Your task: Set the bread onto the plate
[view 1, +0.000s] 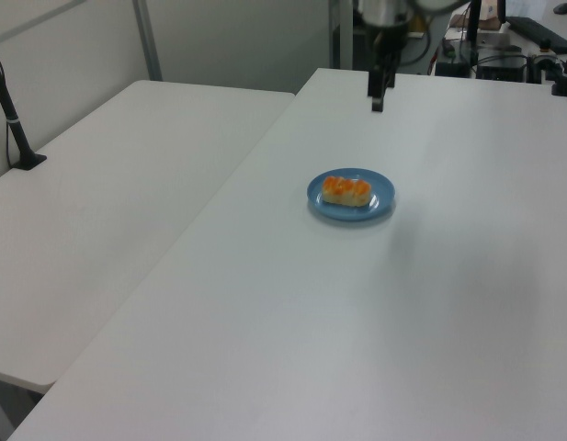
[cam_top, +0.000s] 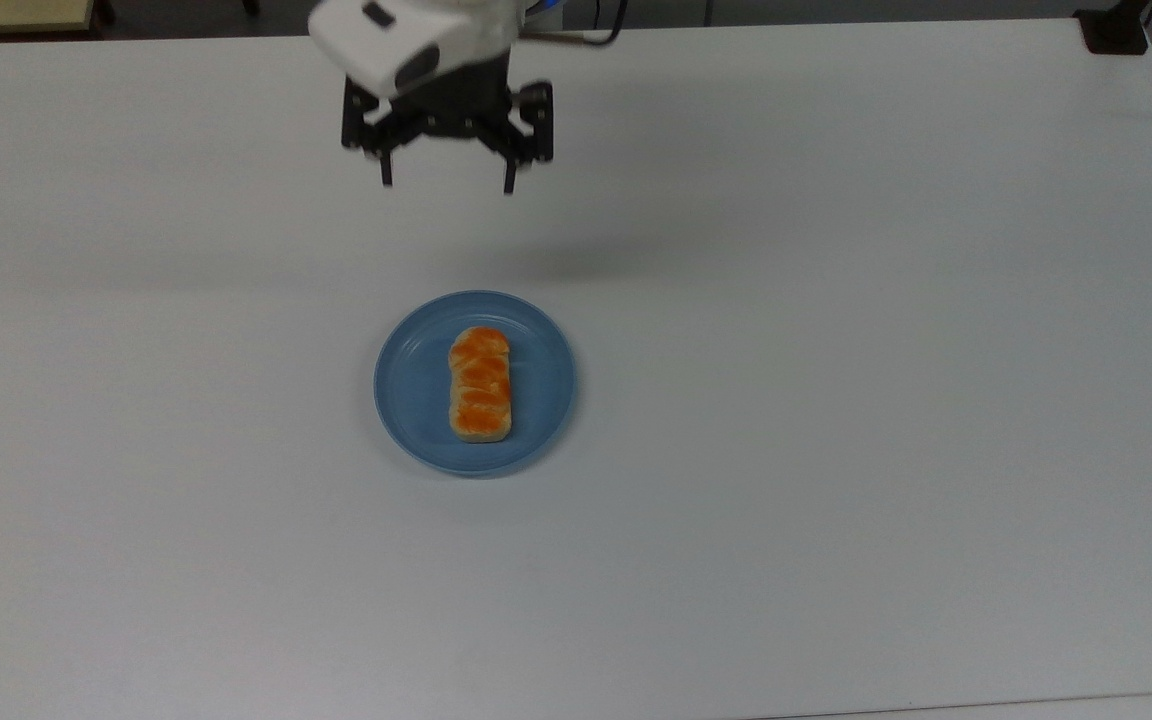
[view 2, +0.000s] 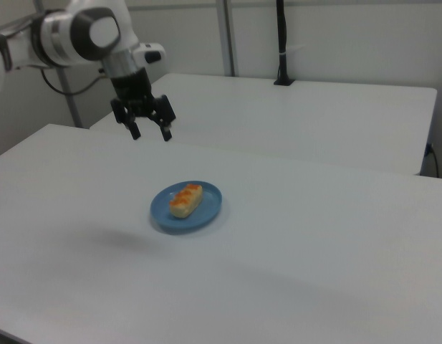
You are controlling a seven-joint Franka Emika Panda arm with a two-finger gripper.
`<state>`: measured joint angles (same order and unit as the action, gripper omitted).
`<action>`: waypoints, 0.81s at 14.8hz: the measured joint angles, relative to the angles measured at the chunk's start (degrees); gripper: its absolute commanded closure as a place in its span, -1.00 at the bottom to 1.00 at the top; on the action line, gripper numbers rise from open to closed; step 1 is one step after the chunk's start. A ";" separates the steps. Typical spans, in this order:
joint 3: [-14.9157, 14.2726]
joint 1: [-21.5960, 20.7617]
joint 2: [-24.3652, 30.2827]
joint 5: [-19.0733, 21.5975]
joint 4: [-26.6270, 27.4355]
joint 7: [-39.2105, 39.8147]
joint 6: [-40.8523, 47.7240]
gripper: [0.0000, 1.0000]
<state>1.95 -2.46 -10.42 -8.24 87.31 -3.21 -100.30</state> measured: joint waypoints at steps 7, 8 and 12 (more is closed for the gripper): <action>-0.24 0.20 6.16 3.74 0.37 0.00 5.91 -1.00; -0.30 0.28 6.42 4.06 0.41 0.00 6.36 -1.00; -0.34 0.72 6.63 4.34 0.76 0.00 6.77 -1.00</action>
<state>1.61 -1.74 -3.78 -3.89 88.07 -3.21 -93.53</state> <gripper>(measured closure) 0.000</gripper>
